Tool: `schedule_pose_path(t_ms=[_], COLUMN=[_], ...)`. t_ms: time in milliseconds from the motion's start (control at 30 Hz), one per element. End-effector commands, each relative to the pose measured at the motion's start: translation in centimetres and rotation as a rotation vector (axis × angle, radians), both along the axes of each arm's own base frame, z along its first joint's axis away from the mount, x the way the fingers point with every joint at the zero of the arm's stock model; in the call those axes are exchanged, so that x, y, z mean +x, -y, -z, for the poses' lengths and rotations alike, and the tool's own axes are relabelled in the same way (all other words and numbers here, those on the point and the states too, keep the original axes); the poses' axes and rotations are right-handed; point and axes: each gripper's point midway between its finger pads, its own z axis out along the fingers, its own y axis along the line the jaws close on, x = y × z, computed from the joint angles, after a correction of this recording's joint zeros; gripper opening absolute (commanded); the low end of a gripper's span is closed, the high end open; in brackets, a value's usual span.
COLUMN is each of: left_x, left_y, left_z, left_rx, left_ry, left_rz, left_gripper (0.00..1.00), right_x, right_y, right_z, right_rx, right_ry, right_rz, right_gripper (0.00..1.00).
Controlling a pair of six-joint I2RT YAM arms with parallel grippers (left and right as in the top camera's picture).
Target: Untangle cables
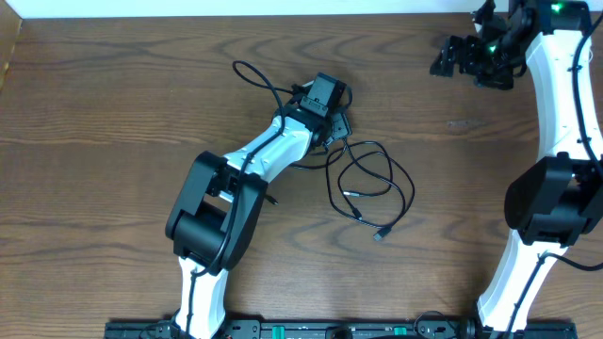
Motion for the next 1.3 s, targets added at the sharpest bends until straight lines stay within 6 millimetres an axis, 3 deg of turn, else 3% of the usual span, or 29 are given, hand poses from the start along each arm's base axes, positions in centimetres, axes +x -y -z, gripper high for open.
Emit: schedule_pose_path(t_ms=[0,67,133,233,267,367,433,533,633,667,700,867,1067,1267], left_x=[-0.3,-0.5,-0.6,-0.6,-0.7,-1.1,-1.3,-1.7,-2.7,-3.2,-4.2,-7.7,-10.7,-11.1], left_y=[-0.5,-0.6,-0.6,-0.6,-0.5,0.4,1.4,3.5,4.7,4.9,4.8,3.2,0.4,-1.3], left_z=[2.8,3.4,3.6,3.5,3.5,2.7,1.0,-4.1,-11.4,-13.7,-17.4,-27.5,-34.9,-36.9], left_rx=[0.047,0.055,0.062,0.078,0.076,0.04,-0.013,-0.164,-0.324,-0.362,-0.411,-0.468,-0.493,-0.492], left_ry=[-0.03,-0.044,-0.046,-0.035,-0.035,-0.039,-0.029,0.019,0.097,0.124,0.176,0.372,0.555,0.613], left_rz=[0.004,0.004,0.013,0.055,0.071,0.137,0.184,0.293,0.372,0.394,0.426,0.497,0.502,0.475], left_gripper=[0.67,0.66,0.58,0.15,0.08,0.08,0.07,0.07,0.07,0.07,0.07,0.08,0.07,0.08], right_x=[-0.2,-0.2,-0.2,-0.2,-0.2,-0.3,-0.5,-0.7,-1.2,-1.3,-1.5,-1.8,-2.2,-3.2], right_y=[-0.9,-1.0,-1.1,-1.1,-1.1,-1.3,-1.5,-2.7,-4.9,-5.6,-6.3,-6.7,-7.0,-8.9], right_z=[0.5,0.5,0.5,0.5,0.5,0.6,0.6,0.2,-0.8,-1.1,-1.5,-1.7,-1.6,-1.5], right_rx=[-0.002,-0.002,-0.002,-0.002,-0.001,-0.001,0.003,0.055,0.161,0.196,0.228,0.242,0.238,0.231], right_ry=[-0.008,-0.008,-0.008,-0.009,-0.01,-0.014,-0.021,-0.014,0.019,0.031,0.044,0.054,0.046,0.042], right_rz=[-0.033,-0.036,-0.037,-0.037,-0.038,-0.041,-0.045,-0.088,-0.195,-0.228,-0.262,-0.299,-0.318,-0.403], right_gripper=[0.99,0.99,0.99,0.99,0.99,0.99,0.99,0.95,0.94,0.93,0.93,0.98,0.99,0.99])
